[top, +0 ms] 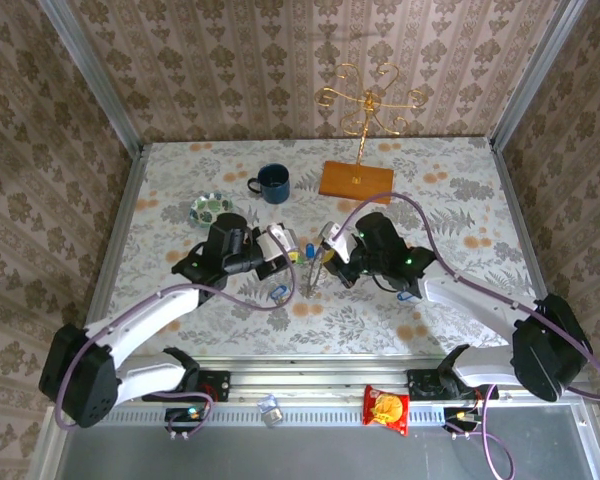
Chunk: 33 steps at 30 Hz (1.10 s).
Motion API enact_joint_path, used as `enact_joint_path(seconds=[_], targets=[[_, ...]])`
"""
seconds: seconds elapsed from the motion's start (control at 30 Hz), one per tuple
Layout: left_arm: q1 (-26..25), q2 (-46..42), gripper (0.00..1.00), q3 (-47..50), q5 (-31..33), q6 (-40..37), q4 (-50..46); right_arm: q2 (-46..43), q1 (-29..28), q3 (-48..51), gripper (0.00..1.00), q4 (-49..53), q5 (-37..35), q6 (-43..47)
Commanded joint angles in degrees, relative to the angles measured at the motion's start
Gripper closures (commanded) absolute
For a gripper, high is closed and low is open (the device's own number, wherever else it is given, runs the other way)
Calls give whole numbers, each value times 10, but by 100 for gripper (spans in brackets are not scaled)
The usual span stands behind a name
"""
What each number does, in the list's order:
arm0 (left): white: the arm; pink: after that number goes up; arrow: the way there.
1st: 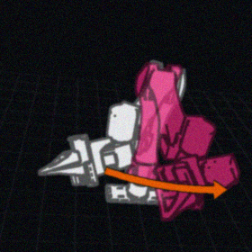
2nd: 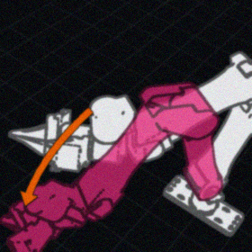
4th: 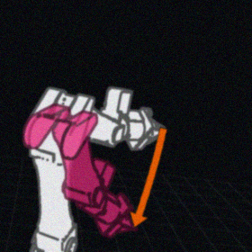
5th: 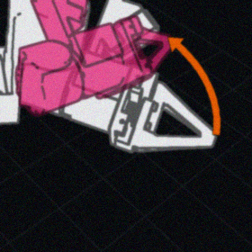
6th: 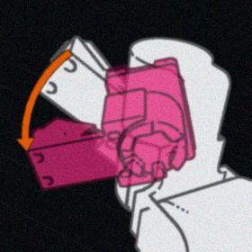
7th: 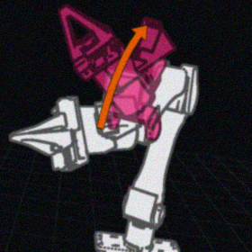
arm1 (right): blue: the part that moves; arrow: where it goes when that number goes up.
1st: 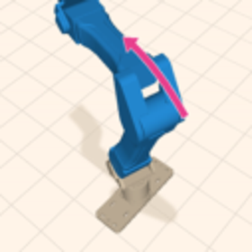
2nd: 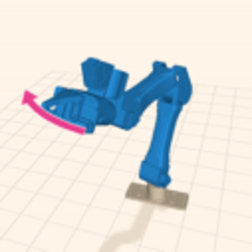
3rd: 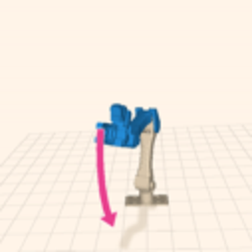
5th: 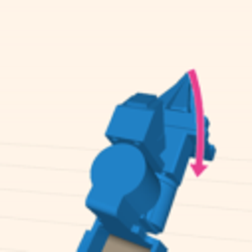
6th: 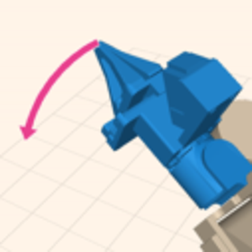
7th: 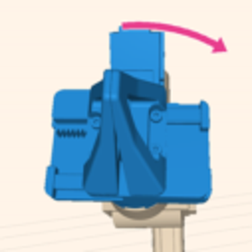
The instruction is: Put the keys on the keyring
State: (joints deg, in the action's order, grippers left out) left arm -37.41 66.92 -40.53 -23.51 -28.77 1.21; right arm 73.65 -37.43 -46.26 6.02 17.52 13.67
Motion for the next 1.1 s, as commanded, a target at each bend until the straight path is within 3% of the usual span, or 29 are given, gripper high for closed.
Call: enact_joint_path(seconds=[0.0,0.1,0.37,0.77,1.07], targets=[[1,30,64,2,-129,-43,30,-19,0,9,100,-35,42,39],[-2,47,66,18,-171,-46,70,-22,0,5,100,-28,56,49],[-7,70,72,33,-211,-48,102,-26,-4,9,100,-35,78,59],[-23,96,73,49,-212,-24,157,-28,-17,4,100,-32,90,66],[-24,95,84,51,-222,-17,162,-23,-22,1,100,-29,98,69]])
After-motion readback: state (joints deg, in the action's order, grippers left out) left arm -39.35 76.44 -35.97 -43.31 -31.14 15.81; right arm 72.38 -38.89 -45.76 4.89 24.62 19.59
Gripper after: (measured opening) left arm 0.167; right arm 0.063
